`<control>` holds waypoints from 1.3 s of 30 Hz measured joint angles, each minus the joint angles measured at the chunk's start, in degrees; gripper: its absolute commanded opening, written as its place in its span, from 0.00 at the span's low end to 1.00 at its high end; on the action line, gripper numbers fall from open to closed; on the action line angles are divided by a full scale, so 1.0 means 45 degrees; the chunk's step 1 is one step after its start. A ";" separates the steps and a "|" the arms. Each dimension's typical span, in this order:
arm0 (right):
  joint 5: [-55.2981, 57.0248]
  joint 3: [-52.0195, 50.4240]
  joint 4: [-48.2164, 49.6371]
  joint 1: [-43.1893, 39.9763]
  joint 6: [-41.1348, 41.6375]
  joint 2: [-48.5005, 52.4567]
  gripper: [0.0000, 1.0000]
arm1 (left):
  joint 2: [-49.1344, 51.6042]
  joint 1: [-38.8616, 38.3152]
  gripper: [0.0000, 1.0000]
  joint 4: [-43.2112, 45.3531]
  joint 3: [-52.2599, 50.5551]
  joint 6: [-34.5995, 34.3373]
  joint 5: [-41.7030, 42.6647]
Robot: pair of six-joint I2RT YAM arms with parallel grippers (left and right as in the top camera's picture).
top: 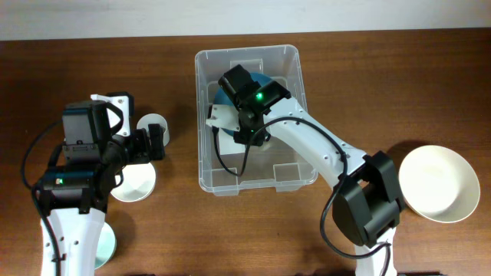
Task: Pack container
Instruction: 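Carry the dark-blue bowl into the bin onto the cream bowl, then move the right gripper to the large white bowl and grasp it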
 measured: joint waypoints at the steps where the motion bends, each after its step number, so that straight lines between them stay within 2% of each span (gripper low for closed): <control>1: 0.0058 0.0092 -0.0015 -0.0024 0.0272 -0.0092 0.42 | 0.0000 0.0000 0.99 -0.0005 0.0000 0.0000 0.0005; 5: 0.0763 0.0510 -0.0034 -0.0228 0.1928 -0.1015 0.42 | 0.0000 0.0000 0.99 -0.0005 0.0000 0.0000 0.0000; 10: 0.2895 0.1166 -0.0267 -0.1734 0.6125 -0.3526 0.43 | 0.0000 0.0000 0.99 0.0000 0.0000 0.0000 0.0000; 14: 0.4080 0.1477 -0.1860 -0.5197 1.0550 -0.5377 0.43 | 0.0000 0.0000 0.99 -0.0005 0.0005 0.0000 0.0005; 19: 0.4493 0.1171 -0.3803 -0.8762 1.3789 -0.5192 0.45 | 0.0000 0.0000 0.99 0.0010 0.0005 0.0000 0.0005; 23: 0.4109 0.0073 -0.3949 -1.0486 1.4795 -0.4444 0.46 | -0.0005 0.0000 0.99 0.0015 0.0005 0.0000 0.0005; 28: 0.3342 -0.1729 -0.3483 -1.1715 1.5460 -0.3215 0.46 | 0.0000 0.0000 0.99 0.0019 0.0005 0.0000 0.0005; 39: 0.2783 -0.5697 -0.0112 -1.1856 1.5897 -0.2633 0.47 | 0.0000 0.0000 0.99 0.0117 0.0005 0.0000 0.0005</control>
